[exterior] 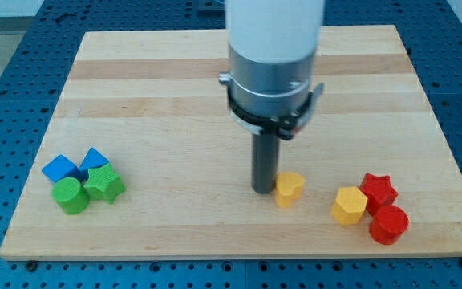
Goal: Move the red circle to the center right
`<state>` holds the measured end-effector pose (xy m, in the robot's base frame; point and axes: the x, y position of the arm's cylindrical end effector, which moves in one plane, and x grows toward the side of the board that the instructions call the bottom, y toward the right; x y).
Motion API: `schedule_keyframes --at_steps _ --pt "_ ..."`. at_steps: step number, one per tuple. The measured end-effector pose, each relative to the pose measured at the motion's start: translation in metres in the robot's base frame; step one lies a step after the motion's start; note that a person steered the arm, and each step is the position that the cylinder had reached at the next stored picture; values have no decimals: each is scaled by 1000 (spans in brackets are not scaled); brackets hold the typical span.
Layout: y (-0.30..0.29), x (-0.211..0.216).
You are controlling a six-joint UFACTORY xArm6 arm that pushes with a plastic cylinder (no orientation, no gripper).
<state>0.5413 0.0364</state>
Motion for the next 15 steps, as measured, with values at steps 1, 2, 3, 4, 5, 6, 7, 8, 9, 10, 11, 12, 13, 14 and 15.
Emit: schedule_keyframes --at_steps 1,2,3,4,5,6,7,8,9,10,11,12,13,14,15 --pt "38 1" --pt "44 -2" --pt "44 1" --pt "27 63" --pt "34 77" --pt "91 77" --pt "93 77" --pt "101 77" --pt "123 77" --pt "143 77" --pt "146 77" --pt "150 77" --pt "155 56" --pt "163 23" --pt "164 -5"
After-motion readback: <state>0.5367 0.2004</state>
